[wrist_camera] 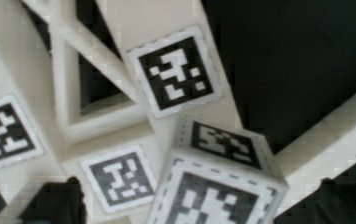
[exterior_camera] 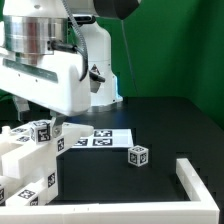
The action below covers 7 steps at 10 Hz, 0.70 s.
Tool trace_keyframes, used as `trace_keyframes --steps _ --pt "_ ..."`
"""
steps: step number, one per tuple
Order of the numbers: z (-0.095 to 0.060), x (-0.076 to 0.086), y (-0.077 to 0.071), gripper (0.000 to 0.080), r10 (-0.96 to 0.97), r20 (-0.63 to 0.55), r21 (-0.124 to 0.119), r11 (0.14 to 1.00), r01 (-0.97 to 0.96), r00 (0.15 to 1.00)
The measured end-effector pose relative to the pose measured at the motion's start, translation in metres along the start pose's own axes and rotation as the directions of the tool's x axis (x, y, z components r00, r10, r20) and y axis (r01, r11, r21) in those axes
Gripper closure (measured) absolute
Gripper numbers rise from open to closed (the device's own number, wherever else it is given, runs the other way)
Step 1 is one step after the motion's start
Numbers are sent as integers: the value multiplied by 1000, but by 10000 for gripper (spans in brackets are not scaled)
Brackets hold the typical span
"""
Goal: Assemble chair
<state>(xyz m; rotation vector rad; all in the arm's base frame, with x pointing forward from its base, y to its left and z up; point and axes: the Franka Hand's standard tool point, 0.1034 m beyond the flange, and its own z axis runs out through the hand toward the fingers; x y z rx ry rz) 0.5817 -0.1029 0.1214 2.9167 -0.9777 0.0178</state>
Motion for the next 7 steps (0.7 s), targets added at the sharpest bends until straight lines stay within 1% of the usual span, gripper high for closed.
trace_keyframes --steps 1,3,4,6,7 --pt "1 -1 -3 151 -113 -5 2 994 113 994" --pt "5 -2 -12 151 -327 -51 0 945 328 944" --pt "6 -3 -12 151 -357 -50 -1 934 358 933" --pt "6 -2 -9 151 -509 -48 -15 861 509 860" --pt "6 -2 -8 151 -588 -43 -28 809 588 807"
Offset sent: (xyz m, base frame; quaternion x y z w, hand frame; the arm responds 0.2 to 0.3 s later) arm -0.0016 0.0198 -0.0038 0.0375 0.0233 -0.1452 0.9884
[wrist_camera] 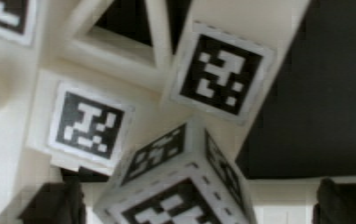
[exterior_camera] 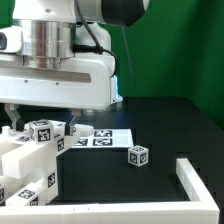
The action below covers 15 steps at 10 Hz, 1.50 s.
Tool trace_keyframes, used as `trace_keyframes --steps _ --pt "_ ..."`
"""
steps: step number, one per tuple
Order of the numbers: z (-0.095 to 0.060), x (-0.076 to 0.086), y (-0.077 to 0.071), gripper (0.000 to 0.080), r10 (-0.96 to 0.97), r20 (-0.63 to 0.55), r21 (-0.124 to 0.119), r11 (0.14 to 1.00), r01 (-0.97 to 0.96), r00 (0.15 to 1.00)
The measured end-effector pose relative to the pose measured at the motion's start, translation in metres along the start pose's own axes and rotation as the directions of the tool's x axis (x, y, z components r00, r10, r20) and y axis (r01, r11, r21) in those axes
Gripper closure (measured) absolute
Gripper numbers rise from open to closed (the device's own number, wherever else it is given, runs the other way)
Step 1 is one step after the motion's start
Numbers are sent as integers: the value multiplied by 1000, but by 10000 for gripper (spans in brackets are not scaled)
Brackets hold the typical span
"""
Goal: Assemble chair
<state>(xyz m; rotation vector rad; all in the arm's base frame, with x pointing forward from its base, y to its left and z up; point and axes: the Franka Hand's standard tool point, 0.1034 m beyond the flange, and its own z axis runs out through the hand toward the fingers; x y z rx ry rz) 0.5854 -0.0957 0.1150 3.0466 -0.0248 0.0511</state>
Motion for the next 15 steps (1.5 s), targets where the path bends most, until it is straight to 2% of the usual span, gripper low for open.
trace_keyframes --steps 4,6,7,8,9,11,13,15 --pt "-1 -1 4 151 -339 10 -13 941 339 941" --pt "-1 -1 5 151 -367 11 -13 930 367 930" --pt "0 -1 5 240 -366 11 -13 931 366 931" --pt "0 -1 5 423 -366 11 -13 931 366 931" --pt "0 -1 5 515 -365 11 -13 931 365 931" --pt "0 -1 5 515 -331 11 -14 943 331 944" --pt "0 -1 7 515 -119 9 -4 993 120 993" --pt "0 -1 7 515 116 3 4 993 -116 993"
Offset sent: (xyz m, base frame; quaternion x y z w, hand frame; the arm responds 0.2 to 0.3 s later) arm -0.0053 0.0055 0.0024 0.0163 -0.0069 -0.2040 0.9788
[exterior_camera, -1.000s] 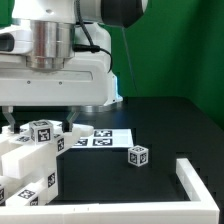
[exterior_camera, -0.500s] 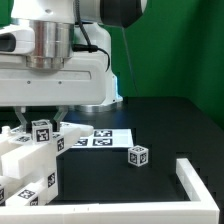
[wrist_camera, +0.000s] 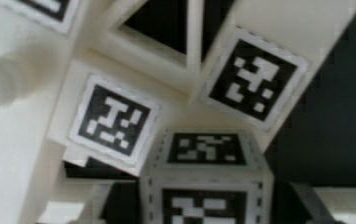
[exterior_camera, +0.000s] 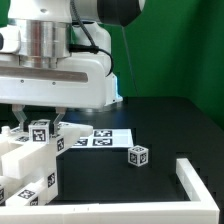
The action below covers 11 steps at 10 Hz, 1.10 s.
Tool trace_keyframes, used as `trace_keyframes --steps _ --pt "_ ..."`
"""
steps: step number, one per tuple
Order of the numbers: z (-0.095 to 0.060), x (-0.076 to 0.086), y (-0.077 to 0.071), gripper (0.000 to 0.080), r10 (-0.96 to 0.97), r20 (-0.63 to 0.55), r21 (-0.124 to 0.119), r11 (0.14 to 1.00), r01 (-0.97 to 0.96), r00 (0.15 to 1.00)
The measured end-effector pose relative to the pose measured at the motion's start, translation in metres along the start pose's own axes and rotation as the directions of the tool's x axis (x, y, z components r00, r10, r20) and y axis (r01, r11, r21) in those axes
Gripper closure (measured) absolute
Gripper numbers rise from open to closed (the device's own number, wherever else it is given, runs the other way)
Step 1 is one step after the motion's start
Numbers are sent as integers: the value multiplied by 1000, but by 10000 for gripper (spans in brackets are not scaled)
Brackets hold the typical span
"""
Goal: Assemble chair
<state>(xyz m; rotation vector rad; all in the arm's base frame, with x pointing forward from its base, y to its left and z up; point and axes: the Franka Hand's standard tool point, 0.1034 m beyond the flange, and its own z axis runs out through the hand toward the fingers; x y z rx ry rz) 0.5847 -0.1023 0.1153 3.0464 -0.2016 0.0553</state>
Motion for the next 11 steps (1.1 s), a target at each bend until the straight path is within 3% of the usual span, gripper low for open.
trace_keyframes --steps 3,7,9,11 --pt "0 1 -1 515 339 -4 -1 941 -339 941" --pt "0 1 -4 515 543 -2 4 840 -543 840" --pt "-2 5 -2 515 729 -10 33 684 -728 684" --pt "-2 7 -1 508 758 -17 44 652 -757 652"
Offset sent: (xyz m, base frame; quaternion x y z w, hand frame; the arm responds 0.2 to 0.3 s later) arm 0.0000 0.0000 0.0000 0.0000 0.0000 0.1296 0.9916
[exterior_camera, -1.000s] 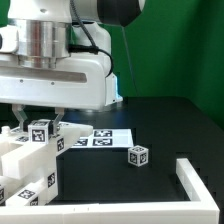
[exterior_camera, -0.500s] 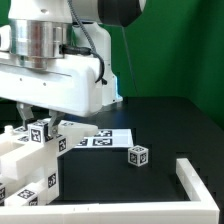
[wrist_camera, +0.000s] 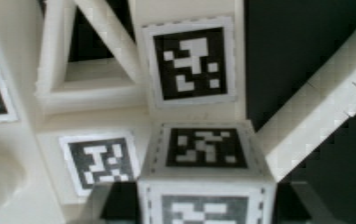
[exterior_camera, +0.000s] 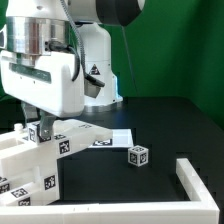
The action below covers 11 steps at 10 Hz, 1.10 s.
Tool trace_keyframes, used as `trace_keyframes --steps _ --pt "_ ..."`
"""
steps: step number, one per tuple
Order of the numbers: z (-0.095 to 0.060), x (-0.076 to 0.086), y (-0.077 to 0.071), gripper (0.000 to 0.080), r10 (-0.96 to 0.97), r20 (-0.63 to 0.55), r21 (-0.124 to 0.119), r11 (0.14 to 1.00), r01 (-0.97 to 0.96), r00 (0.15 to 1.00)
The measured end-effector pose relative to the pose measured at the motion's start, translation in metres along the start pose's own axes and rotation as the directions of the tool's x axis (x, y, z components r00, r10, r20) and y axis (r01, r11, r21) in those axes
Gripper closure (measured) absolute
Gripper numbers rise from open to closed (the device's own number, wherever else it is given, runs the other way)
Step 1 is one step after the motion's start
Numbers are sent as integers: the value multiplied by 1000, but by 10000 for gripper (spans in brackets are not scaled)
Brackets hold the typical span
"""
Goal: Assemble chair
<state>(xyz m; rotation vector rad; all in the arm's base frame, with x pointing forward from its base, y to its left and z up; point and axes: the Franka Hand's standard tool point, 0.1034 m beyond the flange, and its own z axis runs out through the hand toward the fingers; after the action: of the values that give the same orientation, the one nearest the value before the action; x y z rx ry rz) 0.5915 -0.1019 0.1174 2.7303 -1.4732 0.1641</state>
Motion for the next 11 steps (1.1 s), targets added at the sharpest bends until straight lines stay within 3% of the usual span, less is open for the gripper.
trace_keyframes --steps 1,3,5,8,10,11 --pt "0 0 0 508 -2 0 0 1000 2 1000" --pt "-2 -1 -2 190 -14 2 2 1000 14 1000" --pt "-19 -2 -6 160 -28 12 31 999 28 1000" --pt "-58 -34 -25 152 -1 53 97 995 -4 999" --pt "-64 -51 -37 150 22 58 111 993 -29 998" --pt "-63 -49 -36 150 16 58 108 994 -22 998"
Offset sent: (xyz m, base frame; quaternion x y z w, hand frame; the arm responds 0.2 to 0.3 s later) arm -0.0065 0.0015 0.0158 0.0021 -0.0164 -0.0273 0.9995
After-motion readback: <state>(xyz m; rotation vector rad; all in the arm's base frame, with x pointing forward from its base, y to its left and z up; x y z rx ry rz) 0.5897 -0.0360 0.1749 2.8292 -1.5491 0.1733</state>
